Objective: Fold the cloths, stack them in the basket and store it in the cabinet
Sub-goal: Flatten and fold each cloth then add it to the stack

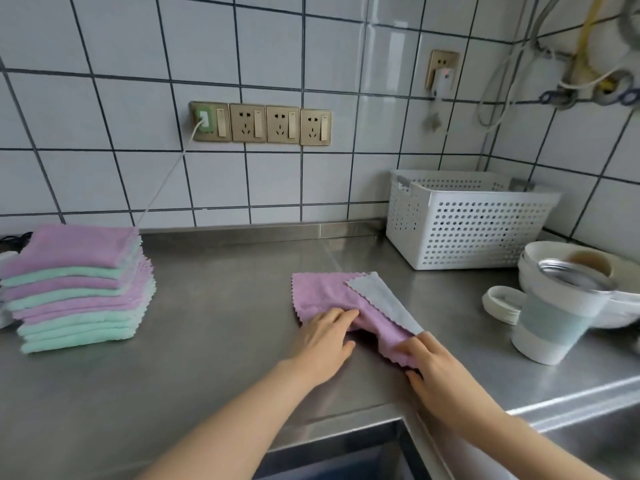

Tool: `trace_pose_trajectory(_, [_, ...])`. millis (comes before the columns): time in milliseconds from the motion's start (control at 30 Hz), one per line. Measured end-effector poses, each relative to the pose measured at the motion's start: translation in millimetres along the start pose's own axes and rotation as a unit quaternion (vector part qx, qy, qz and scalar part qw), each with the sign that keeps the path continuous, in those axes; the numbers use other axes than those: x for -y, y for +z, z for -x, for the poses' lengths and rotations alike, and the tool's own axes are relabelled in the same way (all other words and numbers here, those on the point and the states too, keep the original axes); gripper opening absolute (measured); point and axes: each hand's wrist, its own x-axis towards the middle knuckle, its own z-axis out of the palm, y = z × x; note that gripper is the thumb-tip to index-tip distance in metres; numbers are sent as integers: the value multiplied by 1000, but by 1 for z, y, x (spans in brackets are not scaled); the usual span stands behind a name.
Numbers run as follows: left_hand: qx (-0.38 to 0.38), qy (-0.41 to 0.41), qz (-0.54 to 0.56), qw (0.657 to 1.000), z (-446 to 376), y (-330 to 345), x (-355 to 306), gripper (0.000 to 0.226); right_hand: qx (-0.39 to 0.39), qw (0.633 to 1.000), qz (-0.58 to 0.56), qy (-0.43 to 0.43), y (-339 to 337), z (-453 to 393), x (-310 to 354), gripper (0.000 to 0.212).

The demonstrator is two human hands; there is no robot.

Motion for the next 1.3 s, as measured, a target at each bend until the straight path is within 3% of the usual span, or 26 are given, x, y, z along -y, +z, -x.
trace_pose_trajectory(100, [2, -39, -45, 998, -5, 1, 3, 46, -14, 999, -21, 28, 0, -8, -8, 35])
trace_pose_trajectory(200, [9, -47, -69, 996, -7, -1, 3, 44, -34, 998, -39, 46, -4, -18, -9, 23])
trace_pose_trajectory(300, [63, -25, -4, 998, 1, -5, -6, 77, -94, 993, -71, 19, -14, -25, 3, 7])
trace_pose_trajectory(400, [36, -1, 41, 999, 11, -11, -22, 90, -146, 980, -133, -2, -27, -31, 30, 12])
trace_pose_trajectory(567, [-88, 12, 115, 989, 18, -37, -29, 43, -158, 970, -180, -32, -52, -33, 74, 19])
trace_pose_trajectory(667, [-146, 22, 111, 983, 28, -56, -19, 15, -112, 978, -161, -73, -72, -33, 91, 21])
trace_pose_trajectory(767, [-125, 14, 77, 989, 39, -75, 7, 28, -47, 983, -133, -113, -93, -33, 101, 28])
trace_pose_trajectory(833, [-112, 7, 52, 992, 47, -88, 32, 44, 41, 984, -122, -125, -107, -33, 104, 27])
trace_pose_trajectory(933, [-86, 2, 46, 995, 66, -119, 66, 49, 171, 976, -5, -133, -118, -35, 105, 41])
trace_pose_trajectory(1000, [-81, -7, 57, 995, 79, -142, 85, 46, 195, 969, 78, -134, -116, -38, 107, 39])
trace_pose_trajectory(1067, [-88, -30, 59, 994, 90, -161, 100, 40, 154, 970, 109, -151, -114, -44, 108, 39])
trace_pose_trajectory(1167, [-147, -57, 72, 985, 111, -187, 120, 40, -33, 987, 10, -160, -112, -53, 101, 8])
trace_pose_trajectory(1200, [-171, -67, 86, 979, 118, -194, 125, 42, -88, 984, -29, -153, -111, -55, 99, 8])
trace_pose_trajectory(1233, [-192, -80, 104, 973, 126, -201, 127, 45, -116, 981, -62, -141, -110, -57, 98, 11])
trace_pose_trajectory(1300, [-234, -94, 167, 953, 141, -217, 124, 56, -98, 979, -128, -121, -109, -59, 100, 15])
